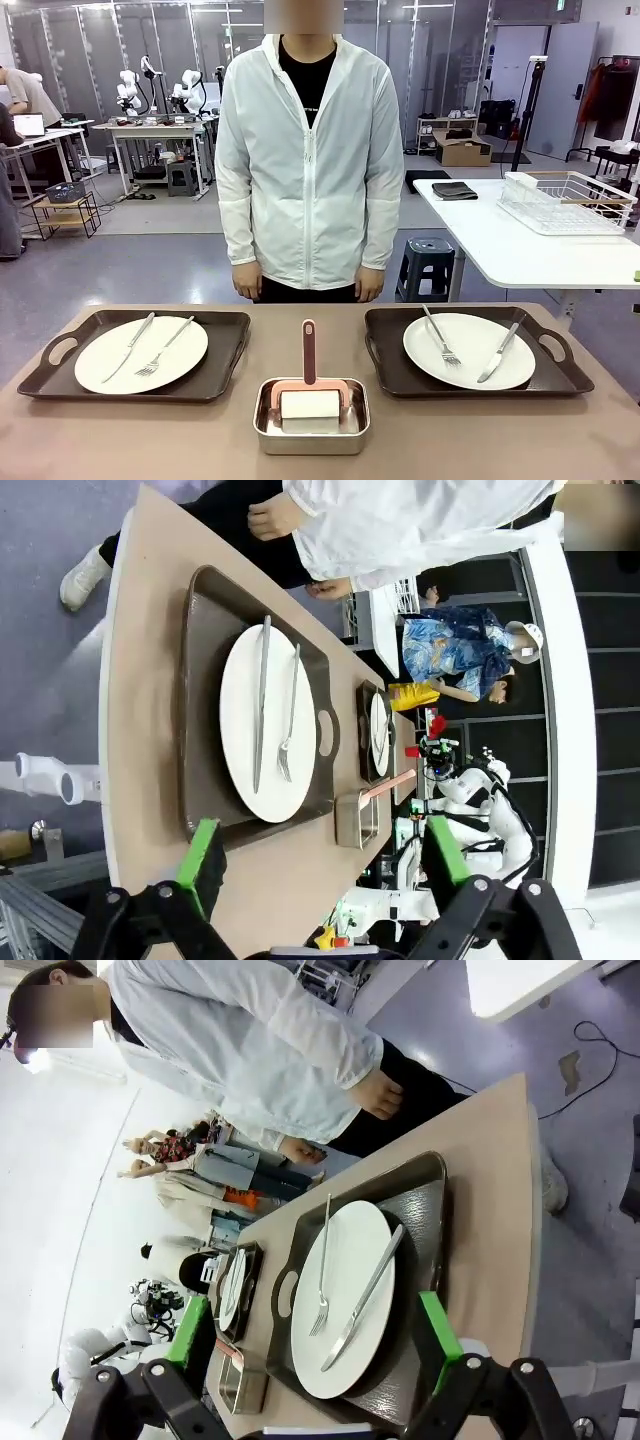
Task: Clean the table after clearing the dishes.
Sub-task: When the left (or right) Handle tray is removed, use the left hand (or right hand) to clean the left (or right) side of the table with the Lint Roller.
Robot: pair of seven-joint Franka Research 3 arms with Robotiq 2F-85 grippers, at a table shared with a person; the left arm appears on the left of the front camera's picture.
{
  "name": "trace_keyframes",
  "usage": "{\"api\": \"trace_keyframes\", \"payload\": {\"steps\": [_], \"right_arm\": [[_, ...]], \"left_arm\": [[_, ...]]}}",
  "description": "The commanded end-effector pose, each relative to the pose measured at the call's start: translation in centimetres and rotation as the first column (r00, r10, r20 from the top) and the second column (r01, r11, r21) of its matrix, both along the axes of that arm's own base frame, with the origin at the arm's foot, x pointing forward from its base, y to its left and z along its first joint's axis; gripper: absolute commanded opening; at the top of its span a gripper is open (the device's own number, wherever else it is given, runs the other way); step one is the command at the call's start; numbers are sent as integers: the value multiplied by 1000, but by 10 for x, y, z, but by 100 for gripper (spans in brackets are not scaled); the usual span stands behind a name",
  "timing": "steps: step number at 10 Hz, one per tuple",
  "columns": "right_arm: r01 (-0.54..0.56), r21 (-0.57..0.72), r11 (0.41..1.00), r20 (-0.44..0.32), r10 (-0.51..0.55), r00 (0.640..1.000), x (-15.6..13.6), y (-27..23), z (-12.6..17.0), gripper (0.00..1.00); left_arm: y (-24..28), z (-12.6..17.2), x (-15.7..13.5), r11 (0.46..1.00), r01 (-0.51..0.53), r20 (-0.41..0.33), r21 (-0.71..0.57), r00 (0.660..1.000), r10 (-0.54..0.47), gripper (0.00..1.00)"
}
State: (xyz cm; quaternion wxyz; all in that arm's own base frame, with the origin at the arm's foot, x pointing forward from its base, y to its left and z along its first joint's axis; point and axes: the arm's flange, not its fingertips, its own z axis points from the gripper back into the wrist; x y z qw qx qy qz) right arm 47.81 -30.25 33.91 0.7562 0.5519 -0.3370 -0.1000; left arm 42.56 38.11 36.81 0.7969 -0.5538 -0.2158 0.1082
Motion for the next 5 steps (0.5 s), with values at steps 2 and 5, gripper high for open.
{"api": "trace_keyframes", "payload": {"steps": [2,5], "right_arm": [[-16,-3,1000,-5,16,1000,2,5,-1,100],[-16,-3,1000,-5,16,1000,2,5,-1,100]], "left_arm": [[2,1,-4,1000,0,3,5,1000,0,100],[2,1,-4,1000,0,3,5,1000,0,100]]}}
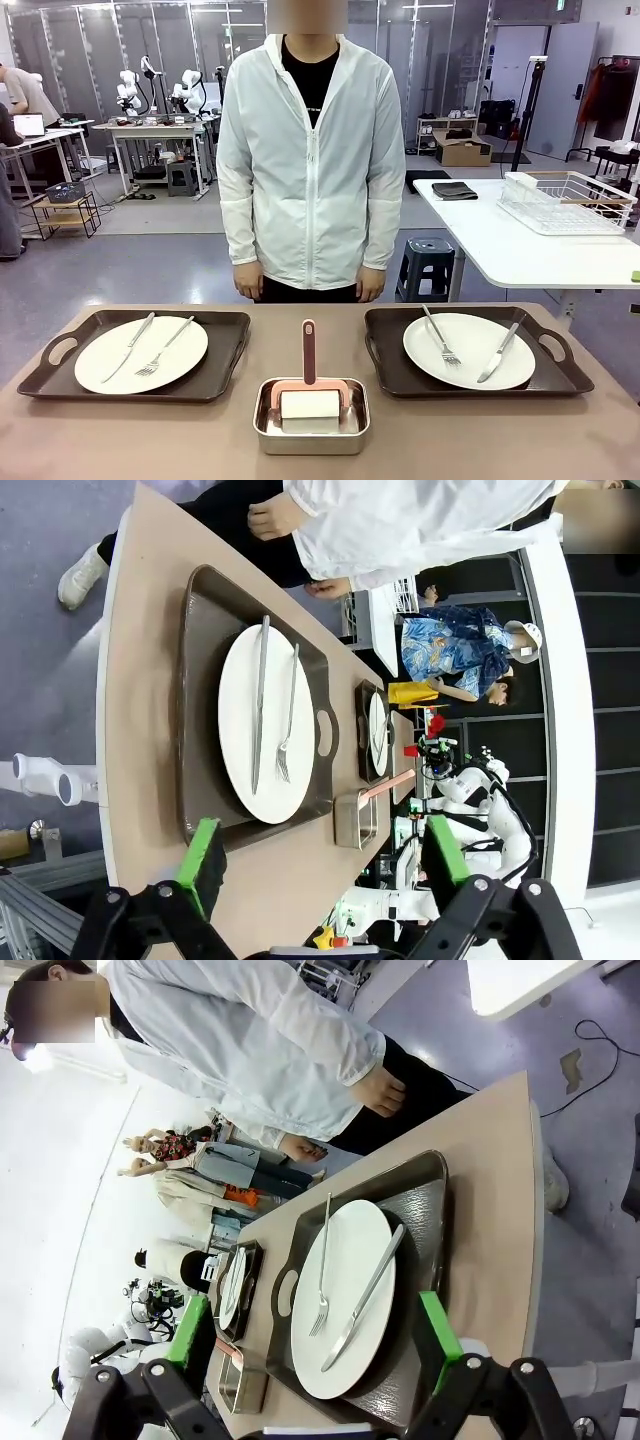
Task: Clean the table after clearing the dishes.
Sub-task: When the left (or right) Handle tray is removed, use the left hand (or right hand) to clean the left (or right) side of the table with the Lint Roller.
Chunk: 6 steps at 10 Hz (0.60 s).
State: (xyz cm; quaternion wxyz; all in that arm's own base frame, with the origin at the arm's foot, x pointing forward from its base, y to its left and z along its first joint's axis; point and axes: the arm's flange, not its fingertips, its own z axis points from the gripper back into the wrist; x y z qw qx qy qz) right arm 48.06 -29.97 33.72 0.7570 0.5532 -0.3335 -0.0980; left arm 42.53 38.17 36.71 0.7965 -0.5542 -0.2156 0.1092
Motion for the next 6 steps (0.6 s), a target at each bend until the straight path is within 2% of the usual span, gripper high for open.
{"api": "trace_keyframes", "payload": {"steps": [1,6], "right_arm": [[-8,-3,1000,-2,8,1000,-1,2,1,100],[-8,-3,1000,-2,8,1000,-1,2,1,100]], "left_arm": [[1,2,-3,1000,1,5,7,1000,-1,100],[1,2,-3,1000,1,5,7,1000,-1,100]]}}
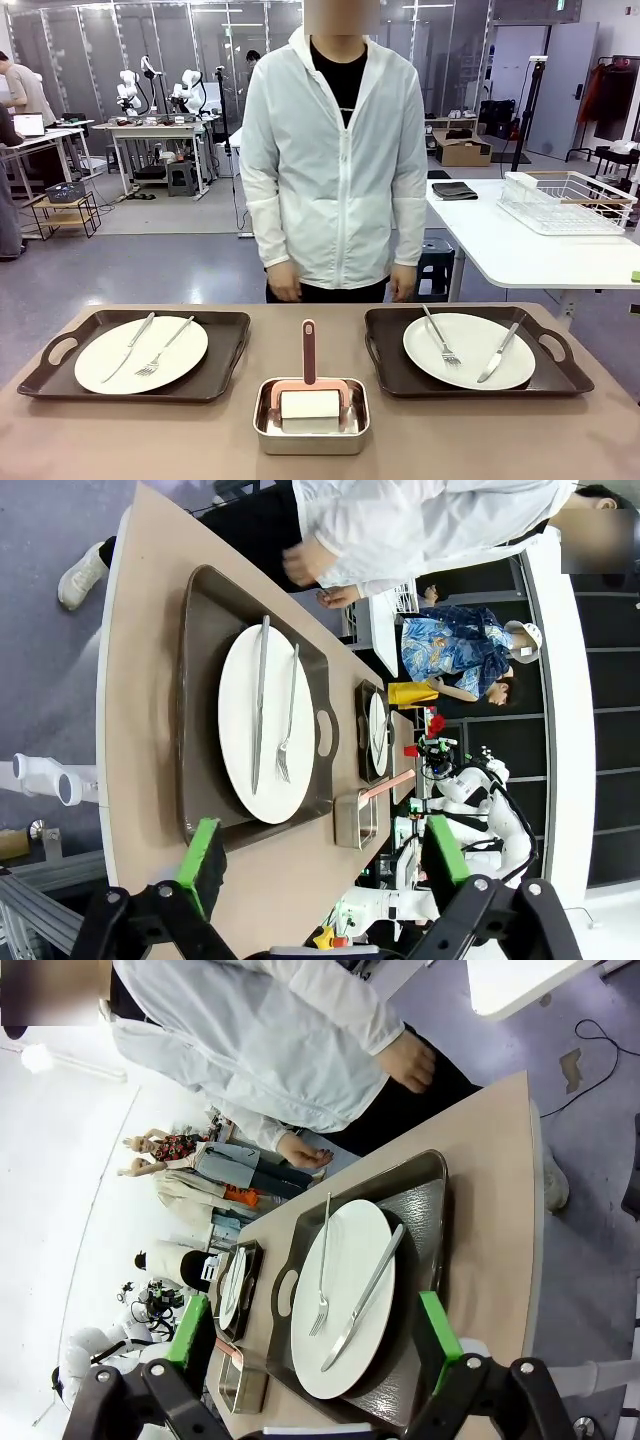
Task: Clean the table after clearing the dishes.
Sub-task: When the left (or right) Handle tray is removed, use the left hand (or right hand) to clean the left (or right) side of the table with the Lint Roller.
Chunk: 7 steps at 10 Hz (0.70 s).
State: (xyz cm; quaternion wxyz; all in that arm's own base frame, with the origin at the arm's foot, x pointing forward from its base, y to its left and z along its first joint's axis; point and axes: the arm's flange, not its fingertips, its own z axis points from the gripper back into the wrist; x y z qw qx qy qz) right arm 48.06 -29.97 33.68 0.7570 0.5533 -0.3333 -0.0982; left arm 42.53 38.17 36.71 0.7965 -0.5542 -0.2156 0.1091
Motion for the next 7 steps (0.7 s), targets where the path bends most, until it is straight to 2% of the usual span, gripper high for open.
{"api": "trace_keyframes", "payload": {"steps": [1,7], "right_arm": [[-8,-4,1000,-1,8,1000,-1,2,1,100],[-8,-4,1000,-1,8,1000,-1,2,1,100]], "left_arm": [[1,2,-3,1000,1,5,7,1000,-1,100],[1,2,-3,1000,1,5,7,1000,-1,100]]}}
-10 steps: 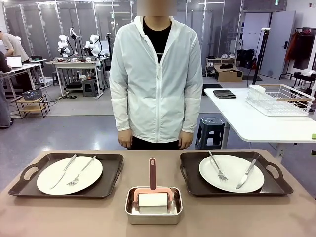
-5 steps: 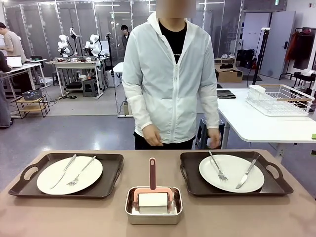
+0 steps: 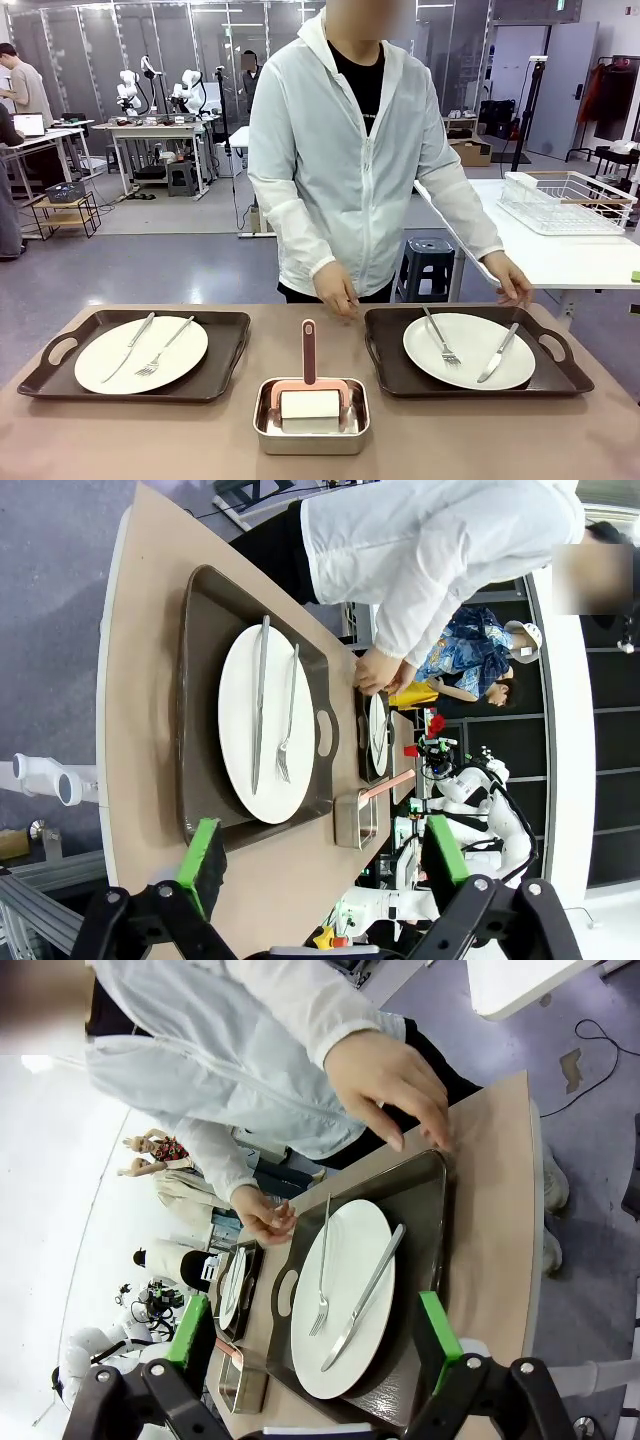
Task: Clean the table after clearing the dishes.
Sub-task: When the left (or right) Handle tray is removed, use the left hand (or right hand) to clean the left (or right) side of the table with the Lint Roller.
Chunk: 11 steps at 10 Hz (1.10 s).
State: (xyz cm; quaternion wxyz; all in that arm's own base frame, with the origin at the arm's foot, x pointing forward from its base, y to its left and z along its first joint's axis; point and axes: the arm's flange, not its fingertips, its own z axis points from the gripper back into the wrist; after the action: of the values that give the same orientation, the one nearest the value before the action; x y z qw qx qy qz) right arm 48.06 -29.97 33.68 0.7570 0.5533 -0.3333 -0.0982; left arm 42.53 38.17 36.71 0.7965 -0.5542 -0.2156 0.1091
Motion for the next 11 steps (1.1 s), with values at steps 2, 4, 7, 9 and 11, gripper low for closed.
{"api": "trace_keyframes", "payload": {"steps": [2,4,7,9,11], "right_arm": [[-8,-4,1000,-1,8,1000,-1,2,1,100],[-8,-4,1000,-1,8,1000,-1,2,1,100],[-8,-4,1000,-1,8,1000,-1,2,1,100],[-8,-4,1000,-1,8,1000,-1,2,1,100],[-8,-4,1000,-1,8,1000,-1,2,1,100]], "left_arm": [[1,2,-3,1000,1,5,7,1000,-1,100],[1,2,-3,1000,1,5,7,1000,-1,100],[1,2,-3,1000,1,5,7,1000,-1,100],[1,2,-3,1000,1,5,7,1000,-1,100],[1,2,-3,1000,1,5,7,1000,-1,100]]}}
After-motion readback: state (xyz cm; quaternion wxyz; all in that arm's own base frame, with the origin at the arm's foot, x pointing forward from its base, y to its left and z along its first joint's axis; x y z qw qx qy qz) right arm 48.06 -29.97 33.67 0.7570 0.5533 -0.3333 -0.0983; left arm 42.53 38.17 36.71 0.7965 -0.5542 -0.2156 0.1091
